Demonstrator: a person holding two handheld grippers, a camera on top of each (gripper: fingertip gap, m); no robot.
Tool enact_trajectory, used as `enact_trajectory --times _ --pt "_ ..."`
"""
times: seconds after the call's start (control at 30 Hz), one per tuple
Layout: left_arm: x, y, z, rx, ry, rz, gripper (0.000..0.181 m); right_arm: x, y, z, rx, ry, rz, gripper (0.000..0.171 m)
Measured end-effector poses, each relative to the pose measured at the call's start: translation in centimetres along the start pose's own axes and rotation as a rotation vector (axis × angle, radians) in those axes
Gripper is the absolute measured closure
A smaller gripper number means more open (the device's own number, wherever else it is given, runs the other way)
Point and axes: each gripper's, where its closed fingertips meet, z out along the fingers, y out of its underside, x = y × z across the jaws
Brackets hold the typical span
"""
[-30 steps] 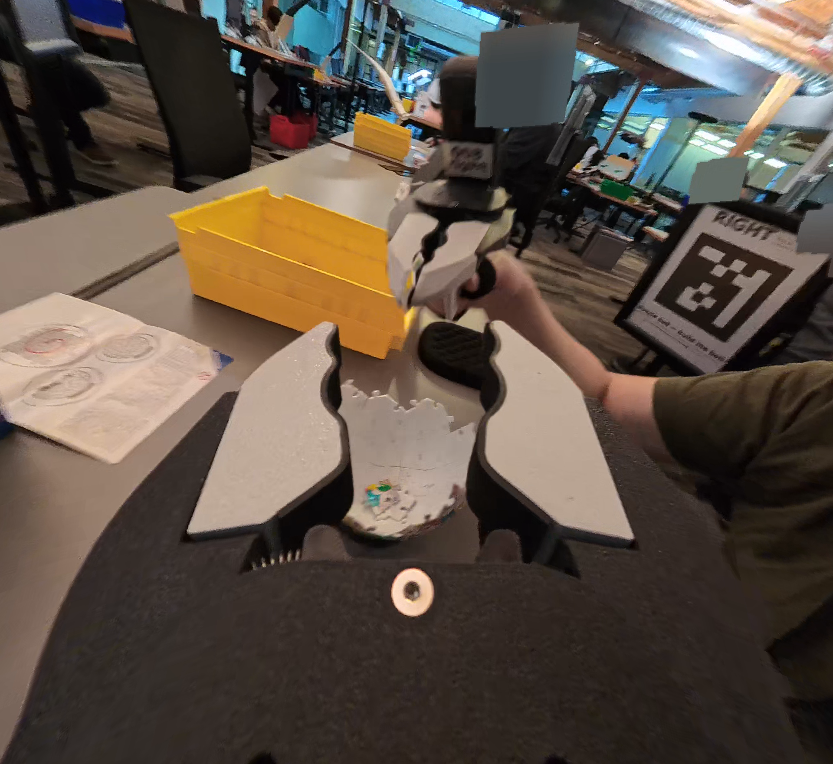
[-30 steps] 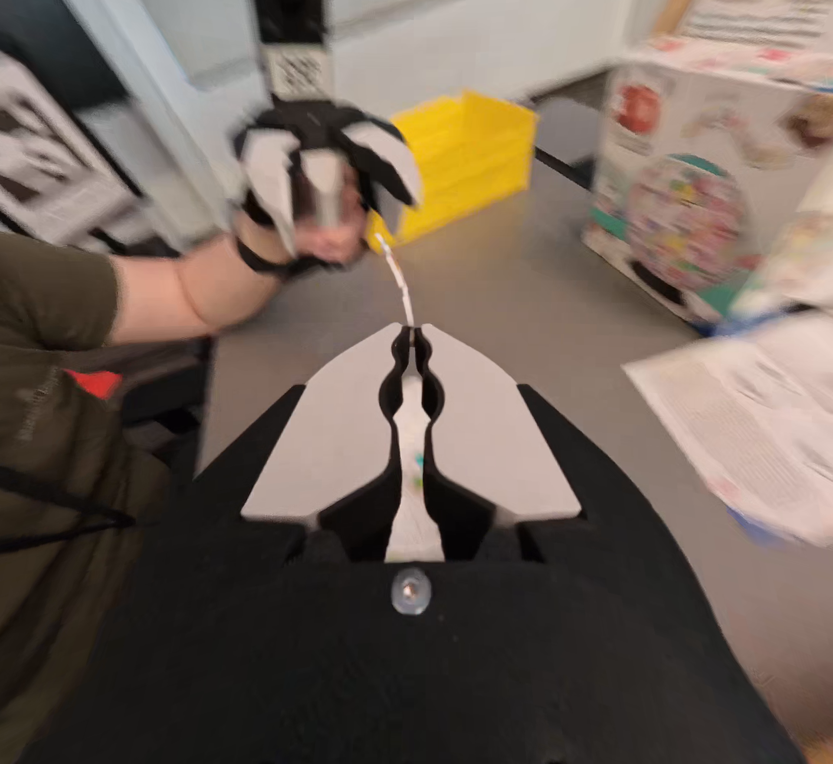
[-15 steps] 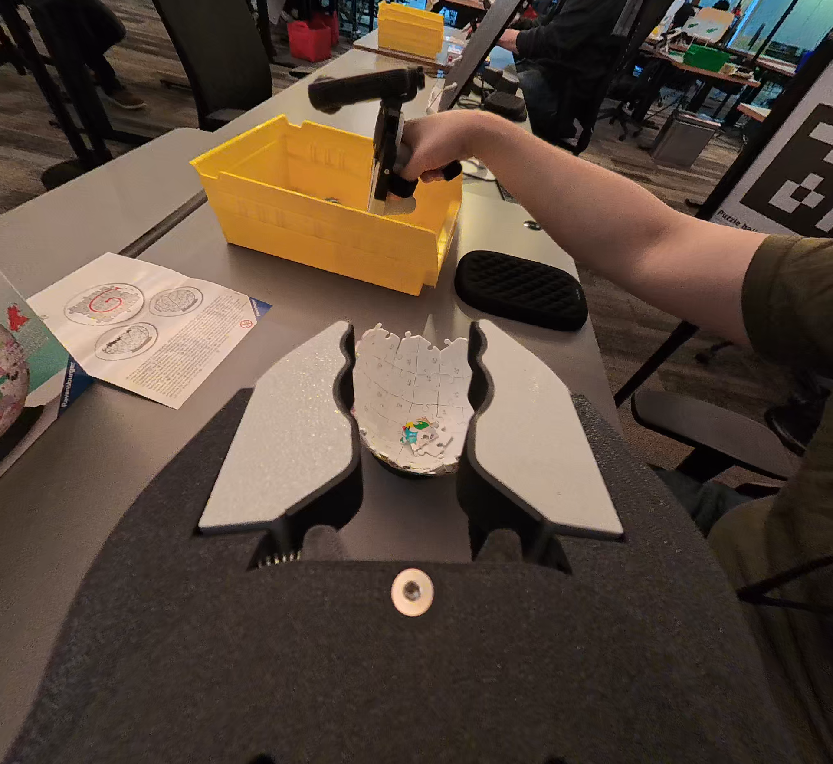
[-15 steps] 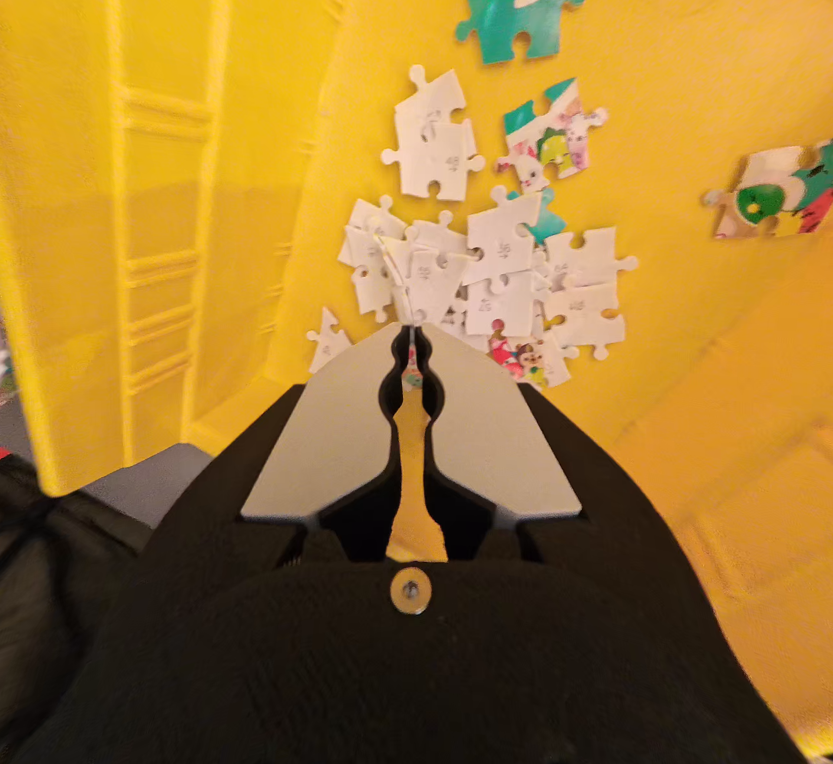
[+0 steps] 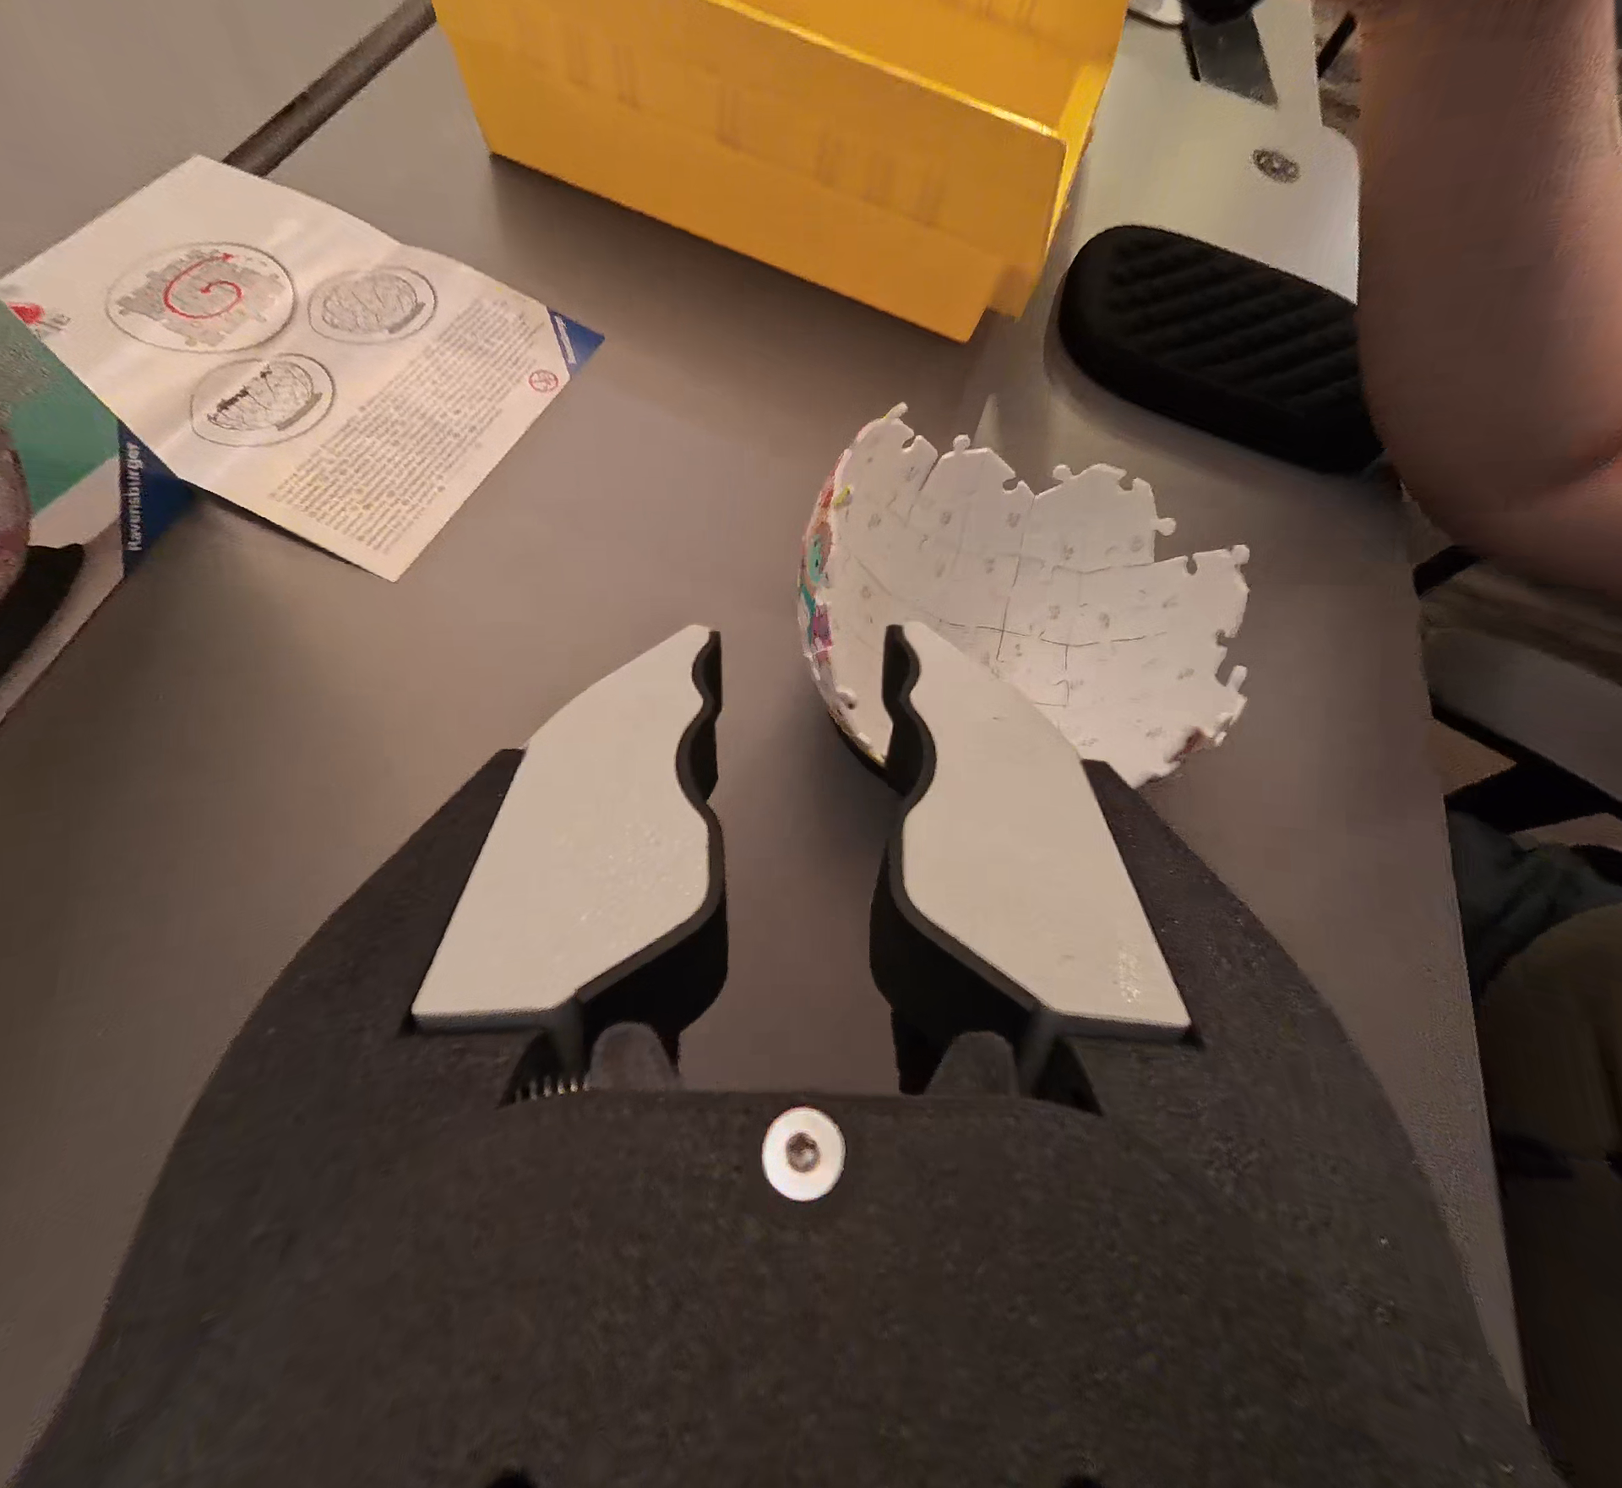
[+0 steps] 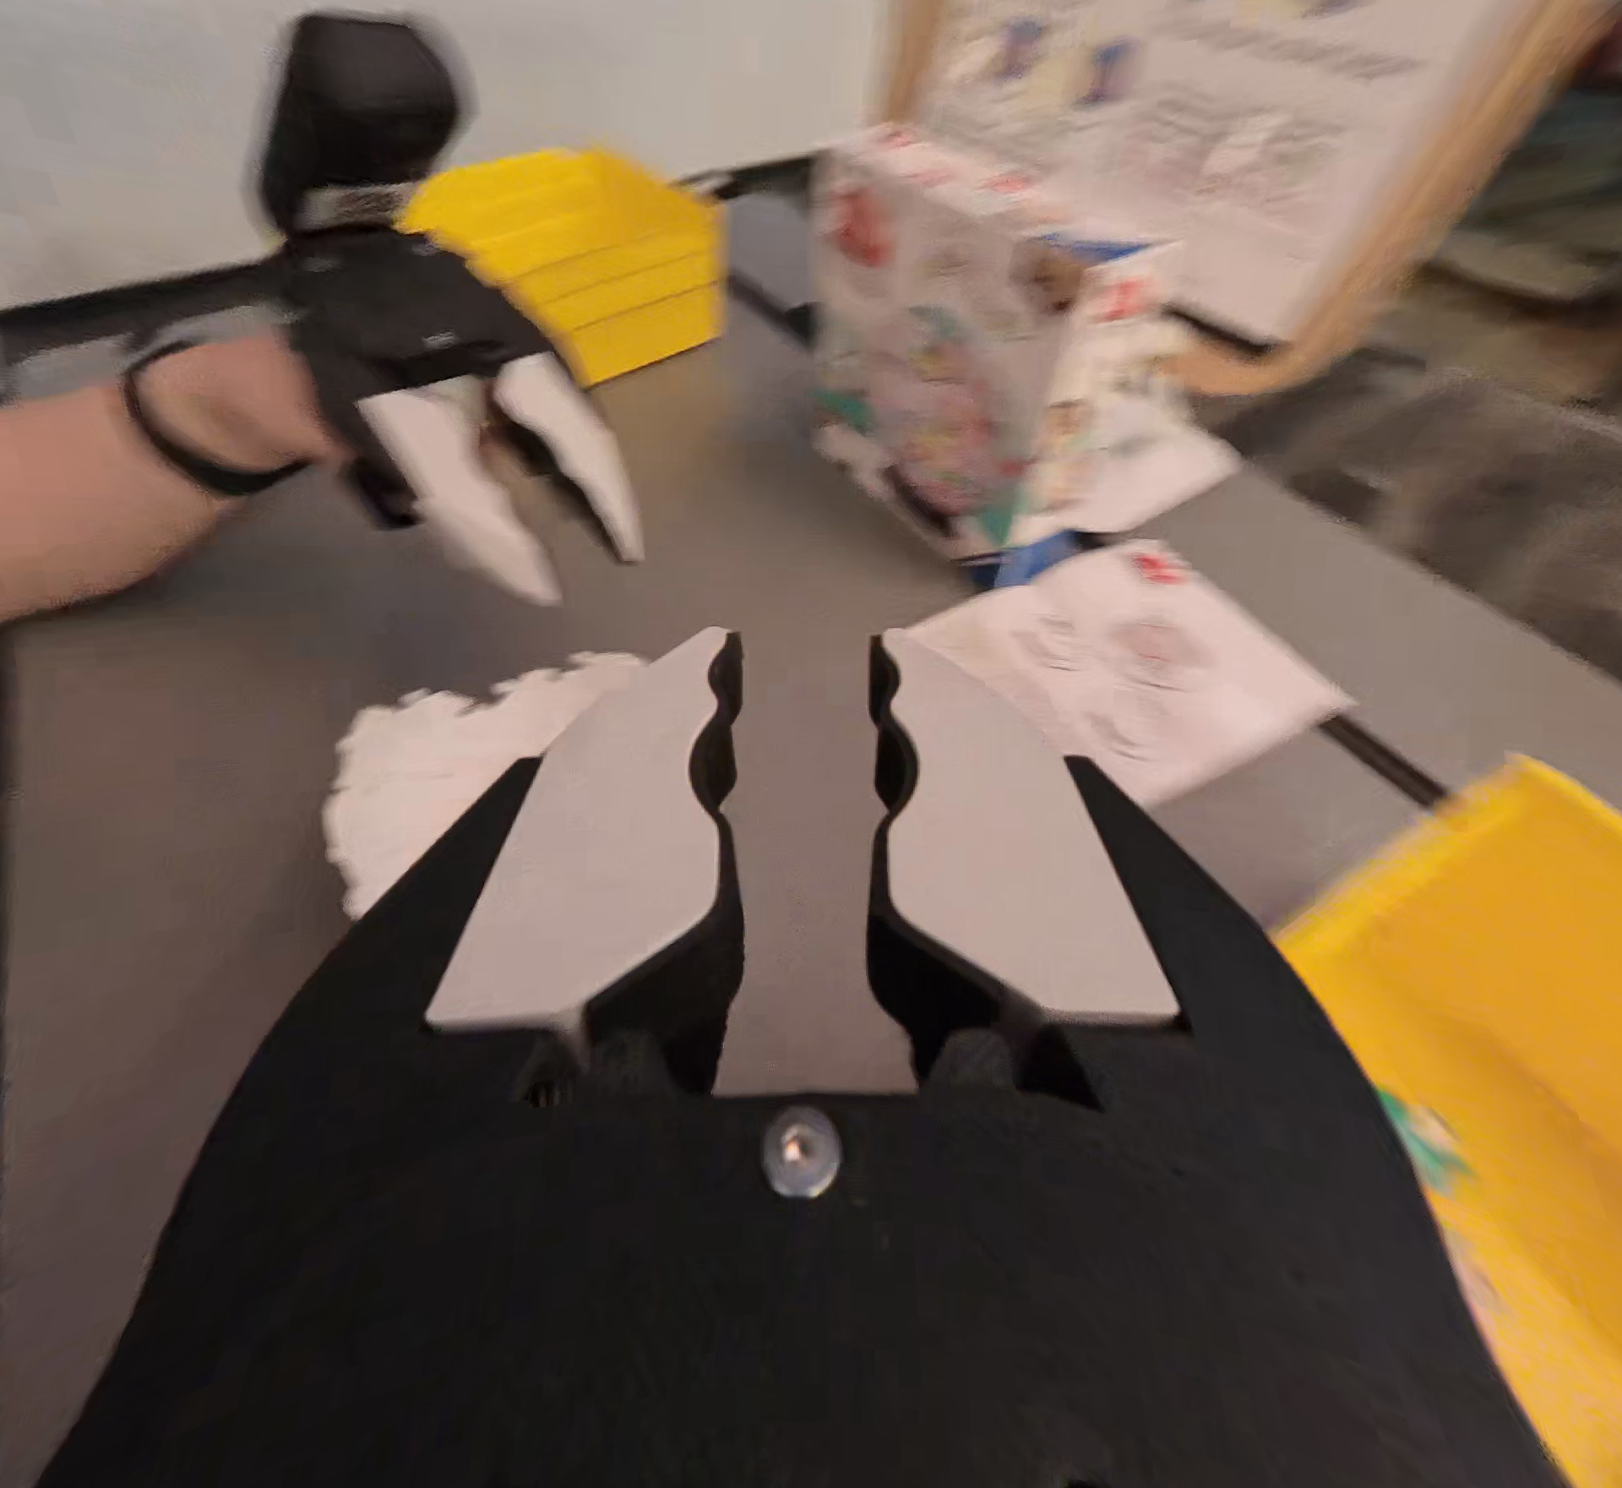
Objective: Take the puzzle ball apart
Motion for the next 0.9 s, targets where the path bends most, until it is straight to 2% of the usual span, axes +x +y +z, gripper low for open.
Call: enact_trajectory --times 0.13,0.27,0.37,0.43,0.5,0.6,0.9 --pt "0.7 1.4 1.3 -0.073 0.052 -0.043 0.152 -5.6 3.5 6.7 -0.166 -0.206 -0.246 0.138" --pt "1.0 2.4 2.3 -0.112 0.071 -0.074 0.155 -6.6 7.2 10.2 -0.357 -0.283 -0.395 0.135" --pt "0.7 3.5 3.2 -0.162 0.051 -0.076 0.164 -7.2 8.4 11.2 -0.426 -0.382 -0.380 0.142" --pt "1.0 4.0 3.6 -0.188 0.071 -0.083 0.169 -6.8 8.7 11.6 -0.458 -0.388 -0.386 0.147" --pt "1.0 4.1 3.8 -0.186 0.070 -0.091 0.170 -7.4 9.1 11.6 -0.483 -0.449 -0.389 0.156" --pt "0.9 4.3 4.0 -0.190 0.079 -0.107 0.172 -7.3 9.4 12.0 -0.500 -0.443 -0.436 0.164" --pt "0.7 4.4 4.0 -0.187 0.072 -0.150 0.176 -7.7 9.4 11.4 -0.475 -0.469 -0.515 0.166"
